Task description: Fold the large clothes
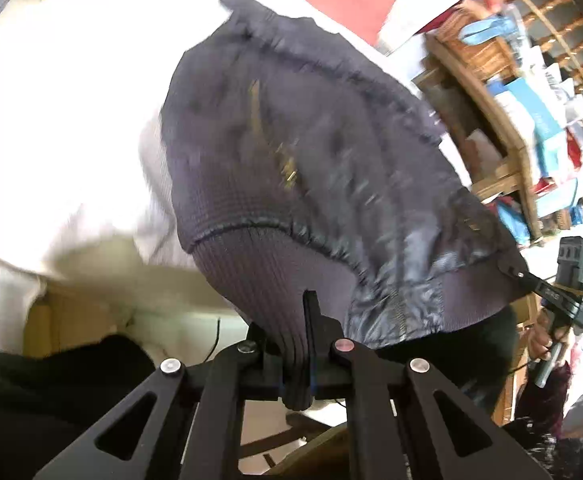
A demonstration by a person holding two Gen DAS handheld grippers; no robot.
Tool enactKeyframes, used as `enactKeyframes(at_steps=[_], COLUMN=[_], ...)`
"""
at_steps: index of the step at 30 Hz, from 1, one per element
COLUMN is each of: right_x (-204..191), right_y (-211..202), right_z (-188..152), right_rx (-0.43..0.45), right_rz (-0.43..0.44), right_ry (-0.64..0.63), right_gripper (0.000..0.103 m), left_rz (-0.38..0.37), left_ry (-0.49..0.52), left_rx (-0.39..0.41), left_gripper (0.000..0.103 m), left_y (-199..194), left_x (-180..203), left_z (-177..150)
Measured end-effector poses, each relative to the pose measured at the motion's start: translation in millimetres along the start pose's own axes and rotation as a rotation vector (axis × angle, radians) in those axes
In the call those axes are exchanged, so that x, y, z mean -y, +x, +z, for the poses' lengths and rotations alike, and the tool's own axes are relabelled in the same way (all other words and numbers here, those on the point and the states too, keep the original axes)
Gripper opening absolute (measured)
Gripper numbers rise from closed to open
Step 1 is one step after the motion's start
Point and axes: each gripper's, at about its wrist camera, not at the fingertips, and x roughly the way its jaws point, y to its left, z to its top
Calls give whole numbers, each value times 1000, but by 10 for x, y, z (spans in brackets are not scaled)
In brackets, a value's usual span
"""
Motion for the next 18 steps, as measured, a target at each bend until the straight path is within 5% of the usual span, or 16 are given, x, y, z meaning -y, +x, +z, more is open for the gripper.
enactKeyframes(at_steps=[11, 18], right_x=[117, -21], right_y=[-400, -384], right_z=[227, 877], right_rx=[190, 298], right_rz=[-22, -24], right_ry=[-34, 8], right_gripper=[11, 10], left_rz=[-93, -95], left_ry=[79, 49], left_rx=[150, 236], left_gripper=[9, 9], left_y=[-543, -628], left_x=[268, 296], left_z=[648, 1262])
